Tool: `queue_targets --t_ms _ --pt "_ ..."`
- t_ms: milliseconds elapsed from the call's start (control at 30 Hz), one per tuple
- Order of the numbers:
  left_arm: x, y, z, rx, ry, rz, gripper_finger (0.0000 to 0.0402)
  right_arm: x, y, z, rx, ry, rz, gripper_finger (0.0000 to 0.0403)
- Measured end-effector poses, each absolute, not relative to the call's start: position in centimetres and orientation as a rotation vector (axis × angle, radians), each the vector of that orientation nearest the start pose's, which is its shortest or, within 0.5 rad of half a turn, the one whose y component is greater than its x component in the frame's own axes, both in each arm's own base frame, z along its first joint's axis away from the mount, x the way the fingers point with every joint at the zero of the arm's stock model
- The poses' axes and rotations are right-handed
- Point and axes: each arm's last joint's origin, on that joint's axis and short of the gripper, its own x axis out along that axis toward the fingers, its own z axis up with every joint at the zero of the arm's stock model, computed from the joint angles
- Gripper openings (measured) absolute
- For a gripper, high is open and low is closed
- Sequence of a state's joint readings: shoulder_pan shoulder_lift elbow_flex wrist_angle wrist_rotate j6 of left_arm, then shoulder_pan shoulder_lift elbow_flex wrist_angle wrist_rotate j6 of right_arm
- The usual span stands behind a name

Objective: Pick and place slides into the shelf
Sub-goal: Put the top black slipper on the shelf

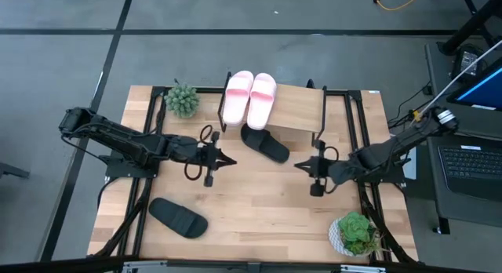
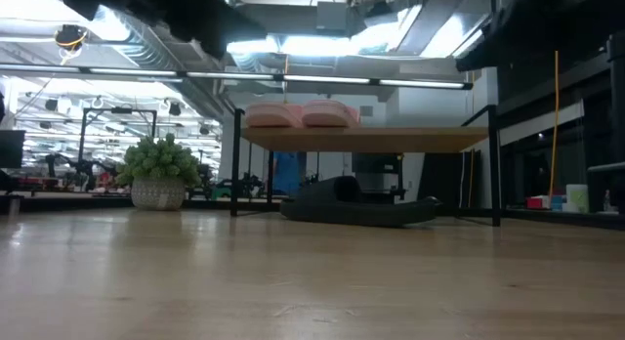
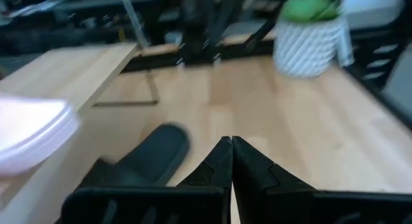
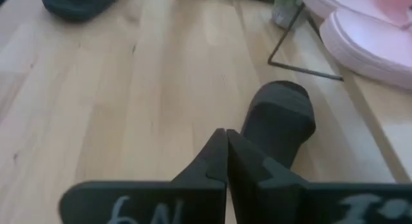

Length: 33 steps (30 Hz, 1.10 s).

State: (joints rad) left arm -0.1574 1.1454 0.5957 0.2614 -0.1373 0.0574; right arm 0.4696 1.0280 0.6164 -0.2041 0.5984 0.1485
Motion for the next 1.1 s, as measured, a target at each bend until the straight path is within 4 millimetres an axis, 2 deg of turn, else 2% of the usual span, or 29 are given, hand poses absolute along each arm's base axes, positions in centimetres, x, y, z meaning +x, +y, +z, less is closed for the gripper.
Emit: queue_targets --t_ms 167,333,433,600,800,1100 --pt "24.3 -3.8 24.6 0.087 0.217 0.014 0.0 18.2 8.0 22.6 -0.132 0.447 -0.13 0.0005" --pt "25.2 -5.2 23.6 0.079 0.231 0.067 0.0 17.7 8.6 22.9 -0.154 0.429 -0.09 0.0005" --pt "26.8 -6.6 23.9 0.078 0.236 0.063 0.0 17.4 8.8 23.2 -0.194 0.418 -0.06 0.0005" --pt "30.0 -8.8 25.6 0.113 0.242 0.039 0.0 16.3 9.1 23.9 -0.243 0.388 -0.006 0.0005" --pt "33.6 -10.1 26.8 0.081 0.315 0.168 0.0 14.0 8.8 24.5 -0.181 0.4 0.036 0.0004" --pt "37.2 -11.2 26.6 -0.005 0.442 0.266 0.0 12.4 9.5 22.1 -0.169 0.428 0.095 0.0005"
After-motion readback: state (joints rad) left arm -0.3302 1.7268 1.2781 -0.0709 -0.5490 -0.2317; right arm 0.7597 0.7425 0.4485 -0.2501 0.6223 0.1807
